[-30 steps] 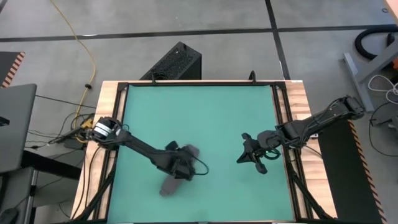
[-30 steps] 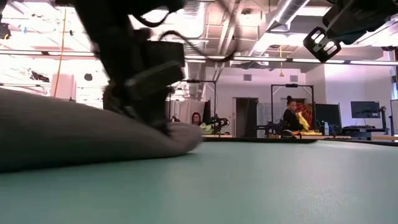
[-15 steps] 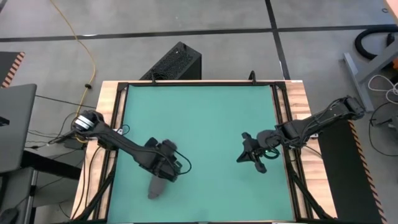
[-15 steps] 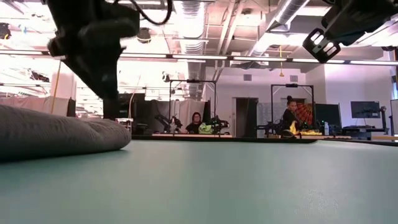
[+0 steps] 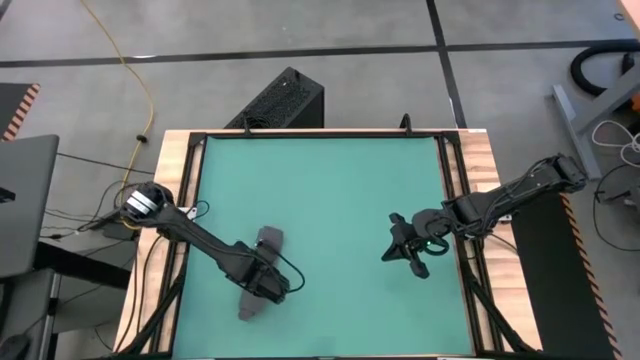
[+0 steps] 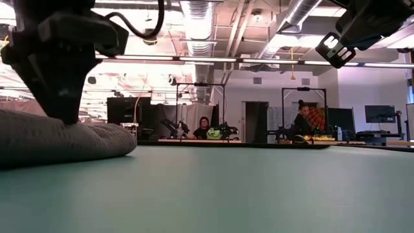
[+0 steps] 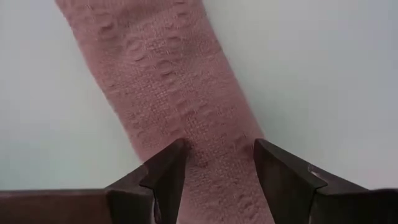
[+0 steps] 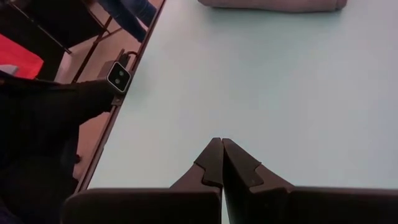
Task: Roll towel
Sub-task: Roll the black towel
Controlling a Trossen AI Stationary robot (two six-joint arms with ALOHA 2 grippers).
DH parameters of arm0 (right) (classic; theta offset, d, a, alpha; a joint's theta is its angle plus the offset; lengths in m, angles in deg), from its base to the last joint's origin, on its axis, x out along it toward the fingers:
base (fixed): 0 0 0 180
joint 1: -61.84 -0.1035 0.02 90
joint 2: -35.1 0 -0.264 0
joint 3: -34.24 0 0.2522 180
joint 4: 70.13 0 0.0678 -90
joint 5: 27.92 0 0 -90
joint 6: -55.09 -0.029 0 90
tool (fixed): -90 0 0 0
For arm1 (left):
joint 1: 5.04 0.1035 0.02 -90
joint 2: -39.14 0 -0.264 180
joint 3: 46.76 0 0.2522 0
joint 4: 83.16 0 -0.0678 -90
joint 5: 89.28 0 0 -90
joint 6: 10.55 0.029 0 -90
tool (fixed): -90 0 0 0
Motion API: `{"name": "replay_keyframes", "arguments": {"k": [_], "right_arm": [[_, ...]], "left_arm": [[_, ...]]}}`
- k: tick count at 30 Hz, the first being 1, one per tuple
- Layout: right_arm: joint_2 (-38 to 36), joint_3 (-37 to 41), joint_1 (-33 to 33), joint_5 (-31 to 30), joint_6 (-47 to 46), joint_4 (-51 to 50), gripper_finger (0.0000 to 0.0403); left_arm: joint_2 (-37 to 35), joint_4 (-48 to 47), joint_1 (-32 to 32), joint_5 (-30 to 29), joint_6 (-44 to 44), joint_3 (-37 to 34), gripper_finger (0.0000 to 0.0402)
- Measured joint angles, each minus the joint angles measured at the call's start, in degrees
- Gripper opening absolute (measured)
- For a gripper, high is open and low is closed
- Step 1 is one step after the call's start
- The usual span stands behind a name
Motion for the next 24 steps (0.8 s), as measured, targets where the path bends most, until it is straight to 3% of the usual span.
{"name": "replay_keyframes", "arguments": {"k": [9,24], "right_arm": [[0.0,0.0,-0.5,0.2,-0.4,0.0,0.0021],[0.0,0.0,-0.5,0.2,-0.5,0.1,0.0021]], "left_arm": [[5.6,-0.8,0.0,1.8,-3.4,0.1,0.0180],[6.9,-17.5,-6.9,7.8,-16.8,0.0,0.0180]]}}
